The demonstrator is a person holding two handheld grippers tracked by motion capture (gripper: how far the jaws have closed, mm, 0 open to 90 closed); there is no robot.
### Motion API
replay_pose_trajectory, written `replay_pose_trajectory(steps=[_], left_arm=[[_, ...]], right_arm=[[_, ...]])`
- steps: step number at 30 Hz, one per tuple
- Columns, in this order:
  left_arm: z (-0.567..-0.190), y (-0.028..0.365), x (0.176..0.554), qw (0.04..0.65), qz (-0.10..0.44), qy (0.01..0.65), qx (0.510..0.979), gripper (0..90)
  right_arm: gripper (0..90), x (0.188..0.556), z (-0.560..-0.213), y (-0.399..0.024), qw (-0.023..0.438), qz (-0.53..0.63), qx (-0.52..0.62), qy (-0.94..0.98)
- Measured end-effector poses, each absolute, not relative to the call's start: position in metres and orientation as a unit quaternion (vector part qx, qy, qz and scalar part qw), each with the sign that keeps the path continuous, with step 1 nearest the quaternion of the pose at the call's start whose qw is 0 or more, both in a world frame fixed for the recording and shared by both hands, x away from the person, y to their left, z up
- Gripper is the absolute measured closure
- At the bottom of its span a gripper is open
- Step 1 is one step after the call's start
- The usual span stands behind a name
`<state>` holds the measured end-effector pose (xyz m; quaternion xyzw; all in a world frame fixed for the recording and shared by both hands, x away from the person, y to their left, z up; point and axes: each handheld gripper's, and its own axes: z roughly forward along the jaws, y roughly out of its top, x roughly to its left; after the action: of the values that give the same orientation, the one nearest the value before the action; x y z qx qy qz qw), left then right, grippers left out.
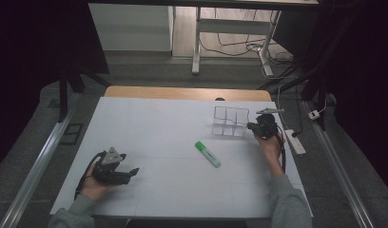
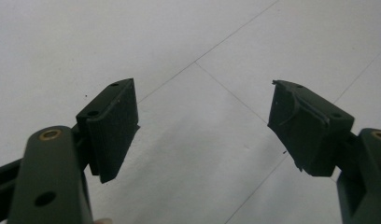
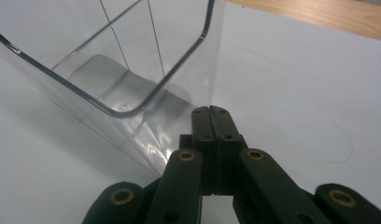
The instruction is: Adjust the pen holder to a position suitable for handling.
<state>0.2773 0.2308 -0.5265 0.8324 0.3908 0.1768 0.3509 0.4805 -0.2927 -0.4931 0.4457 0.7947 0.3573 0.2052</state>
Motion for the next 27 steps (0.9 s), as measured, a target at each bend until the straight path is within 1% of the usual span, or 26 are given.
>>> replay_pose_trajectory(steps=[11,13,27], left_arm=[[-0.527,0.230,0.278,0.348,0.175,0.388,0.835,23.7],[-0.527,0.230,0.278,0.348,0.175,0.388,0.835,23.7],[-0.527,0.229,0.277,0.347,0.174,0.387,0.836,23.7]], right_arm=[[89.2,0.484,-0.494,-0.292,0.206,0.362,0.436,0.798],[89.2,0.484,-0.494,-0.292,0.201,0.369,0.435,0.797],[89.2,0.482,-0.493,-0.270,0.194,0.368,0.419,0.807]])
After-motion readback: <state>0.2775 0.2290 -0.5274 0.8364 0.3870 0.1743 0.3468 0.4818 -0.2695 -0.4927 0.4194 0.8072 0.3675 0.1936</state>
